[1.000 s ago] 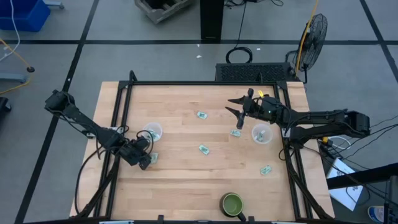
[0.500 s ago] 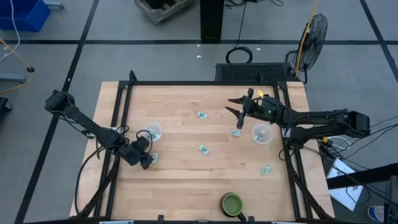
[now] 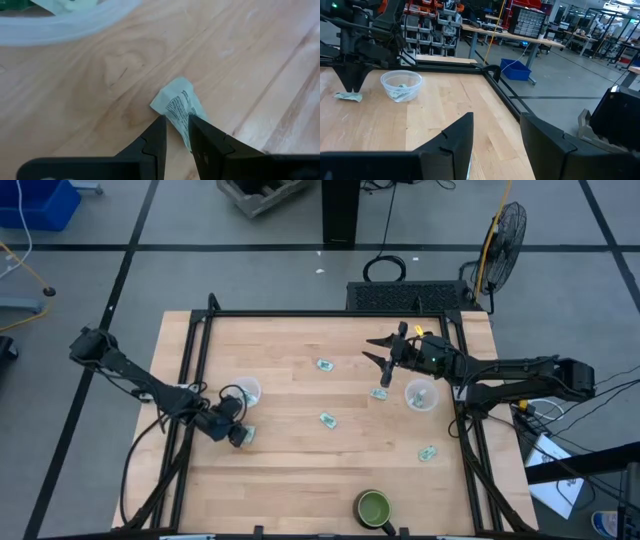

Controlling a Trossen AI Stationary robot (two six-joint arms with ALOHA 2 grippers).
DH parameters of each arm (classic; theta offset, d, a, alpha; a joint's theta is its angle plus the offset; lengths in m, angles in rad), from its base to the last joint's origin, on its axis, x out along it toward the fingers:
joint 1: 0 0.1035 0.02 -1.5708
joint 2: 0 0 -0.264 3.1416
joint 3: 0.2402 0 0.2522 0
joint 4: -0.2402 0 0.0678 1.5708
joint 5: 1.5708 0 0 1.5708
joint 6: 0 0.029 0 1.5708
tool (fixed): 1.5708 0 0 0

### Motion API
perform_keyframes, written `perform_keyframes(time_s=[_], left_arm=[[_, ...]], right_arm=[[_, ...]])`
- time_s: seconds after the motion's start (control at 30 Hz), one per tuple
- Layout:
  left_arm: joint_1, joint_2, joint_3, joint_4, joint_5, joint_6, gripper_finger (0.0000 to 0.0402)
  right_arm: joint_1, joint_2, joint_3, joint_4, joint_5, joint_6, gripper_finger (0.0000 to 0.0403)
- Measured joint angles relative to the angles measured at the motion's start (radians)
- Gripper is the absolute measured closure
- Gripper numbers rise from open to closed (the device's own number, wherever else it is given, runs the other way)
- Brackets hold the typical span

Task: Pick and place Stevia / Truvia into bins
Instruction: Put the stevia packet into the left transparent container

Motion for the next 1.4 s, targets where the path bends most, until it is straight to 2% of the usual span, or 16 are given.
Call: perform_keyframes(time_s=[0.47, 0.73, 0.97, 1.17, 1.27, 1.4], left_arm=[[0.032, 0.006, 0.000, 0.004, 0.022, 0.017, 0.0316], [0.032, 0.114, 0.006, 0.050, 0.040, 0.041, 0.0316], [0.032, 0.131, 0.002, 0.110, 0.033, 0.122, 0.0322], [0.032, 0.132, 0.001, 0.108, 0.024, 0.256, 0.0392], [0.031, 0.132, -0.001, 0.131, -0.001, 0.315, 0.0394], [0.032, 0.132, 0.034, 0.238, -0.043, 0.483, 0.0397]], right_arm=[[0.000, 0.000, 0.000, 0.000, 0.000, 0.000, 0.0247], [0.000, 0.000, 0.000, 0.000, 0.000, 0.003, 0.0247], [0.000, 0.000, 0.000, 0.015, 0.000, 0.000, 0.0247], [0.000, 0.000, 0.000, 0.030, 0.000, -0.004, 0.0247], [0.000, 0.000, 0.000, 0.029, 0.000, -0.004, 0.0247], [0.000, 0.000, 0.000, 0.029, 0.000, -0.004, 0.0247]])
